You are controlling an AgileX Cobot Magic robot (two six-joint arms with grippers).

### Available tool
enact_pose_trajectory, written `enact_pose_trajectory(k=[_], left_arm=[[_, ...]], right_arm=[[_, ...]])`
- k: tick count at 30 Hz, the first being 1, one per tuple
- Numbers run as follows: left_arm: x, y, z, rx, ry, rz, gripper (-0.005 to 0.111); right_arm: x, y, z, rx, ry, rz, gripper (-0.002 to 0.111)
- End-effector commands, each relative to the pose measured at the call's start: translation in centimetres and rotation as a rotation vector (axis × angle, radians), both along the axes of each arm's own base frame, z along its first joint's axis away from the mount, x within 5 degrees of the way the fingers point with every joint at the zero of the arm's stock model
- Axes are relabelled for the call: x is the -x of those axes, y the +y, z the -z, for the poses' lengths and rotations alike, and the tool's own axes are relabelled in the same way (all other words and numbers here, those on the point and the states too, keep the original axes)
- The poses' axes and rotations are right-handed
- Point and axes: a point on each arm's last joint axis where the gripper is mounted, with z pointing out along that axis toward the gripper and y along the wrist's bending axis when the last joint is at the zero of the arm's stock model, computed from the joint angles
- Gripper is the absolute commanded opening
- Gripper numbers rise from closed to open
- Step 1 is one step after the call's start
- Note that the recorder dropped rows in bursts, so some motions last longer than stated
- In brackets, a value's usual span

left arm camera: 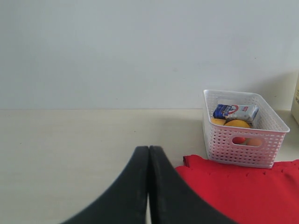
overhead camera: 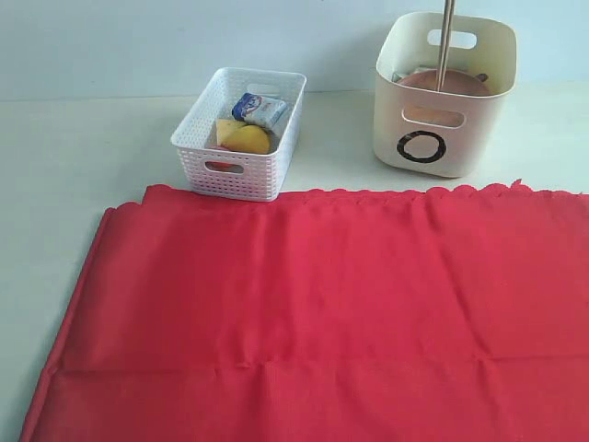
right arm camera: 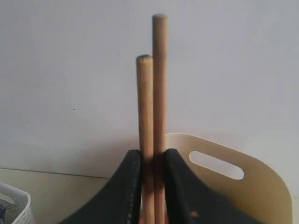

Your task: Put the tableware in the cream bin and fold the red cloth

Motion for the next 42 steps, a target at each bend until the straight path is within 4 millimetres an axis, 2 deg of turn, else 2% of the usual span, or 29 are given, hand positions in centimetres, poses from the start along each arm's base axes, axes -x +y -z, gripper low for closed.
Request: enact_pose_trajectory(k=[1, 11, 15, 20, 27, 30, 32, 33, 36, 40, 42], left_arm=[[0.0, 0.0, -0.1, 0.007, -0.008, 0.008, 0.001], [0.0, 0.0, -0.1, 0.005, -0.008, 0.008, 0.001], [0.0, 0.0, -0.1, 0.005, -0.008, 0.008, 0.001], [0.0, 0.0, -0.1, 0.007, -0.008, 0.008, 0.001], [0.0, 0.0, -0.1, 0.005, -0.008, 0.008, 0.001], [0.0, 0.0, -0.1, 0.005, -0.008, 0.008, 0.001], [0.0, 0.0, -0.1, 0.005, -0.008, 0.008, 0.001], [0.0, 0.0, -0.1, 0.005, -0.008, 0.008, 0.001], [0.0, 0.0, -0.1, 0.007, -0.008, 0.008, 0.001], [0.0, 0.0, -0.1, 0.007, -0.008, 0.008, 0.001], [0.0, 0.0, -0.1, 0.007, -0.008, 0.008, 0.001]], right_arm=[[-0.5, -0.2, 0.7, 0.011, 0.0, 0.003, 0.02], [-0.8, -0.2, 1.6, 0.012, 0.009, 0.004, 0.052], [-0.7, -0.1, 1.8, 0.012, 0.032, 0.001, 0.061], [0.1, 0.0, 1.6, 0.031, 0.136, -0.03, 0.062], [3.0, -0.1, -2.3, 0.148, 0.198, -0.077, 0.062], [4.6, -0.2, -4.3, 0.155, 0.215, -0.082, 0.059], [5.6, -0.2, -5.4, 0.155, 0.231, -0.084, 0.051], [6.3, -0.2, -6.1, 0.155, 0.237, -0.085, 0.046], [9.1, -0.3, -8.5, 0.155, 0.282, -0.092, 0.021], [12.1, -0.3, -9.8, 0.172, 0.373, -0.116, 0.001], [13.3, -0.3, -9.5, 0.175, 0.39, -0.12, 0.0]])
